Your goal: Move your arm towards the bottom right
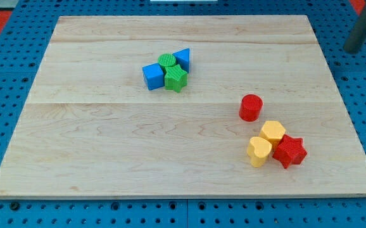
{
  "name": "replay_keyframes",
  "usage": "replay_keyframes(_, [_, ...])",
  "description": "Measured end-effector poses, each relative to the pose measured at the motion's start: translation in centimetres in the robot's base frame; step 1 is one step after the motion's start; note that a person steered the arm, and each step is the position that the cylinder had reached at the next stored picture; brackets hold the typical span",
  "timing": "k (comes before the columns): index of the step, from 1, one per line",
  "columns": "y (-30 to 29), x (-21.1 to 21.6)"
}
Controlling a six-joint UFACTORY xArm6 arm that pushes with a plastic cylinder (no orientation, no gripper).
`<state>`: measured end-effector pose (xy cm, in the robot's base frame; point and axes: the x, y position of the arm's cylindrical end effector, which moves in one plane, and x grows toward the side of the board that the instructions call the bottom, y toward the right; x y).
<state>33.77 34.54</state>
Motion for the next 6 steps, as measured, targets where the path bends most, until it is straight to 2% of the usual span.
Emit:
replay_keyframes(1, [-2.1, 7.7])
replay_keyframes(2, [-5.5, 12.8])
replay_keyframes(3, [-5.5, 14.9])
replay_keyframes(6, [-5.2, 16.2])
